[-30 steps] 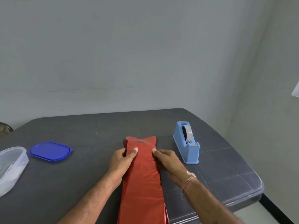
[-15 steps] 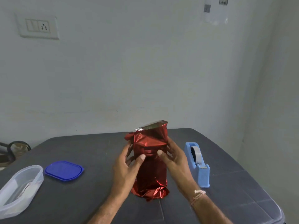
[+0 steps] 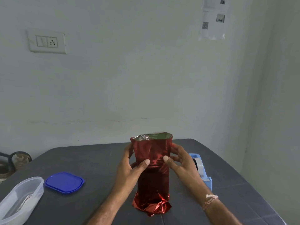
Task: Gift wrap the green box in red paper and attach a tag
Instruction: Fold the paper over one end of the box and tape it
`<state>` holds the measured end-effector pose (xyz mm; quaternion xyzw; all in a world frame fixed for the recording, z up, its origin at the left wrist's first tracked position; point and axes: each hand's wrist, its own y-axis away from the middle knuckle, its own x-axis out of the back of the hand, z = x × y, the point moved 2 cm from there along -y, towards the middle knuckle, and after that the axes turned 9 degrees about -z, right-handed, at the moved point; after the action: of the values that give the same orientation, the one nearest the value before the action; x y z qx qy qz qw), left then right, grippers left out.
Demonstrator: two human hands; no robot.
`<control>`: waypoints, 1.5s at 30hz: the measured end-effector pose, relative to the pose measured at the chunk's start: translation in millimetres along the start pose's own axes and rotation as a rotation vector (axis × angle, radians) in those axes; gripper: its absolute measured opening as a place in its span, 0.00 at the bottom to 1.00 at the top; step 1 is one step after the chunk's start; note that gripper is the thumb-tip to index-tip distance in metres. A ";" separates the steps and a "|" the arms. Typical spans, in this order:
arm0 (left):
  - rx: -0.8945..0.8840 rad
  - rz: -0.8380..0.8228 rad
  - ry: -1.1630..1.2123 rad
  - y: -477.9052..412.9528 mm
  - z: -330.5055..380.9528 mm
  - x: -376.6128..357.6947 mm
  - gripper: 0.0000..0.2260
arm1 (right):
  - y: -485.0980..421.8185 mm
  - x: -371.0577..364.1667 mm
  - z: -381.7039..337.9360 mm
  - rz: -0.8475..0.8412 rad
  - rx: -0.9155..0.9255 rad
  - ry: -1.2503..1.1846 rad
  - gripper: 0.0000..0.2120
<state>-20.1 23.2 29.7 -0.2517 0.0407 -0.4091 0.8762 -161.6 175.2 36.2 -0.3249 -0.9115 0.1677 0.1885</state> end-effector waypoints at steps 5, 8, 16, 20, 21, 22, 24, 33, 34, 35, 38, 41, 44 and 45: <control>0.033 -0.037 0.035 -6.0 -6.7 -1.3 0.37 | -2.8 6.4 -17.7 0.072 0.064 0.050 0.26; 0.049 -0.055 0.062 -6.7 -7.9 -0.3 0.37 | -29.4 16.5 -42.2 0.112 0.158 0.190 0.20; 0.049 -0.054 0.026 -6.6 -11.0 0.3 0.40 | -114.8 1.6 -91.7 -0.546 -0.050 0.643 0.15; 0.054 -0.047 0.021 -6.0 -10.9 1.5 0.46 | -130.5 -11.6 -93.8 -0.702 -0.074 0.780 0.09; 0.059 -0.047 0.025 -6.1 -11.0 2.2 0.47 | -132.0 -13.4 -94.6 -0.686 -0.055 0.726 0.07; 0.063 -0.049 0.029 -6.3 -11.5 2.7 0.48 | -132.9 -12.8 -94.4 -0.644 -0.029 0.644 0.06; 0.068 -0.054 0.028 -6.1 -12.0 2.7 0.49 | -135.9 -7.1 -92.8 -0.567 0.001 0.496 0.06; 0.058 -0.049 0.036 -6.9 -12.4 -0.2 0.52 | -133.4 -25.2 -91.9 -0.829 -0.127 0.573 0.18; 0.060 -0.049 0.036 -6.9 -12.8 -0.5 0.52 | -132.7 -26.0 -95.7 -0.793 -0.120 0.558 0.18; 0.066 -0.049 0.033 -6.8 -13.3 -0.4 0.51 | -133.2 -26.0 -97.7 -0.740 -0.135 0.499 0.21; 0.085 -0.053 0.024 -7.3 -13.5 1.0 0.51 | -136.1 -20.0 -100.3 -0.634 -0.134 0.434 0.23; 0.084 -0.057 0.014 -7.1 -15.6 1.9 0.50 | -134.7 -12.6 -101.2 -0.630 -0.031 0.524 0.13; 0.076 -0.054 0.013 -6.6 -15.3 1.2 0.49 | -127.3 -4.3 -109.8 -0.424 0.076 0.496 0.09; 0.069 -0.052 0.011 -6.9 -14.4 0.4 0.49 | -123.3 -1.2 -114.2 -0.368 0.090 0.507 0.08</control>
<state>-28.6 13.3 20.5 -0.2199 0.0247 -0.4342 0.8732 -174.3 105.0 188.4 -0.1773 -0.8705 0.0847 0.4513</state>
